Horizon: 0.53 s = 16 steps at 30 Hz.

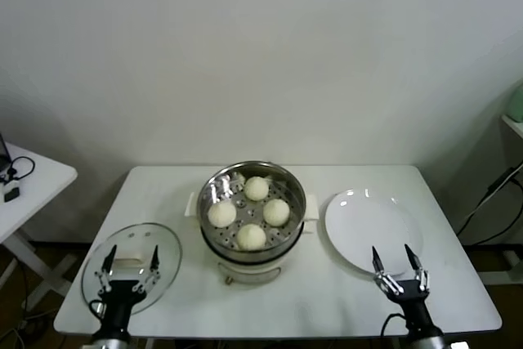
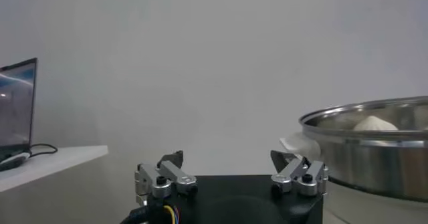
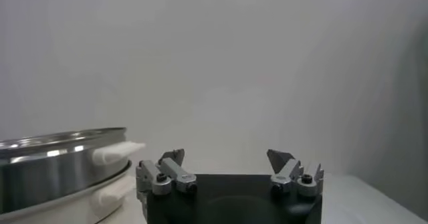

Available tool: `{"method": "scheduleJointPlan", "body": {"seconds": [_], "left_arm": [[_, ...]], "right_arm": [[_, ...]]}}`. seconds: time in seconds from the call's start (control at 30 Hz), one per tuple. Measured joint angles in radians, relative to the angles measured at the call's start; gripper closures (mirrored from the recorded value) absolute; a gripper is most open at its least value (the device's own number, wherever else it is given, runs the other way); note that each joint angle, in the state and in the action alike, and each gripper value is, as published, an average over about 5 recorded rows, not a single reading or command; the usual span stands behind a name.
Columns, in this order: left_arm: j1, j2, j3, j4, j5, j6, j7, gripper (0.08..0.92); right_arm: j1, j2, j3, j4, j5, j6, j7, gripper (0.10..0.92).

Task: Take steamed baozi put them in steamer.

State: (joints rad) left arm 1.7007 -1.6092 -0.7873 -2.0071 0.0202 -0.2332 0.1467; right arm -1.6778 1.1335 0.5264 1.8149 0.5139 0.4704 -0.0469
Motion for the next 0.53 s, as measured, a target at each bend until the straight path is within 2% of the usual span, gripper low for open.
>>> {"method": "scheduleJointPlan", "body": {"seconds": [0.53], "left_arm": [[-0.005, 0.0, -0.003, -0.008, 0.004, 0.009, 0.0, 0.177]], "right_arm": [[-0.045, 0.045, -0.016, -0.005, 0.002, 0.052, 0.009, 0.203]]}}
